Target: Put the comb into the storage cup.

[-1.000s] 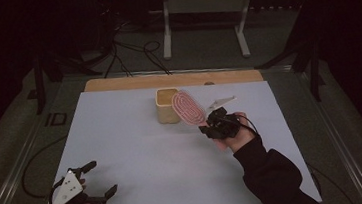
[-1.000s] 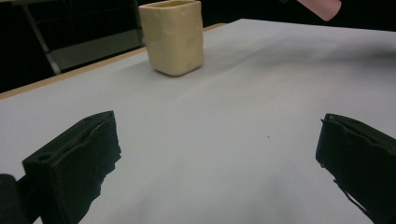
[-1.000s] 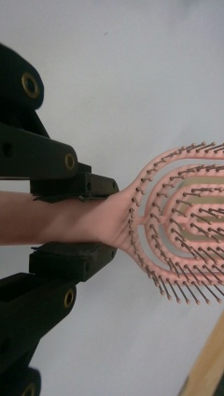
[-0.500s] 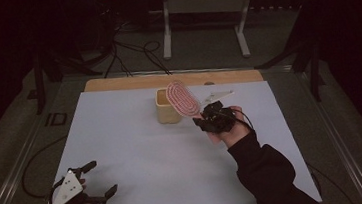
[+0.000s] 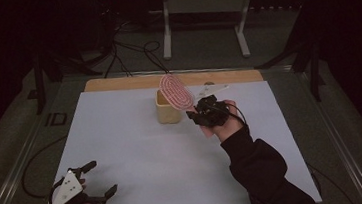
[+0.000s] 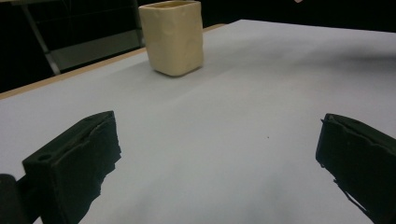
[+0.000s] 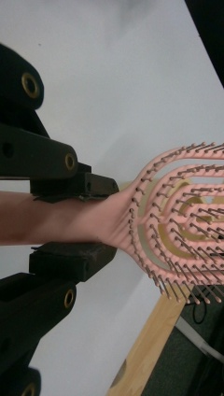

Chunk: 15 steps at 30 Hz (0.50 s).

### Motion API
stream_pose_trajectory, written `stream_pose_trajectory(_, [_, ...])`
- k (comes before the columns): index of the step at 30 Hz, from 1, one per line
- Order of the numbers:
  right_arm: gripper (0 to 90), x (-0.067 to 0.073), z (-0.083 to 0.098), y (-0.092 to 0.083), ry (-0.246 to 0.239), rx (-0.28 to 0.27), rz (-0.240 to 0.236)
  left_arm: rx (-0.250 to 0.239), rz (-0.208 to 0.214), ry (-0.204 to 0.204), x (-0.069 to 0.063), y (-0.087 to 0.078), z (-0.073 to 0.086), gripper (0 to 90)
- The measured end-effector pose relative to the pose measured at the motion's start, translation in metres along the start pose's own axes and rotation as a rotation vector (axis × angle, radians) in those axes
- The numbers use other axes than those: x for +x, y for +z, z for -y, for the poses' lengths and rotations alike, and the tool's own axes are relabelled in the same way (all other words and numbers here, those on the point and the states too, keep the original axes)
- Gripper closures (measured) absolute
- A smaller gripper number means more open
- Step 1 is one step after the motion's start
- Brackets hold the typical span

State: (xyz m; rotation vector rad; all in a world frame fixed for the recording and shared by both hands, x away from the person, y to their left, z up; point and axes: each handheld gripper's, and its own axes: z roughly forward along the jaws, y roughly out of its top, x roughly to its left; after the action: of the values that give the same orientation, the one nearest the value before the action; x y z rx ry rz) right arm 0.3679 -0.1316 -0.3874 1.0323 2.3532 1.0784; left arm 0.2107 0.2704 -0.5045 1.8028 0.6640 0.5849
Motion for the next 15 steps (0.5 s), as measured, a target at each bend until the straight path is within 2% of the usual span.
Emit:
stream_pose_trajectory(8, [70.4,-0.002,-0.012,0.005,0.003,-0.044,0.004,-0.001,0.000,0.002,0.000,0.000,0.000,0.0])
stream_pose_trajectory(15, [70.4,-0.001,-0.021,0.011,-0.023,-0.080,-0.002,0.002,0.001,0.001,0.001,0.000,0.000,0.0])
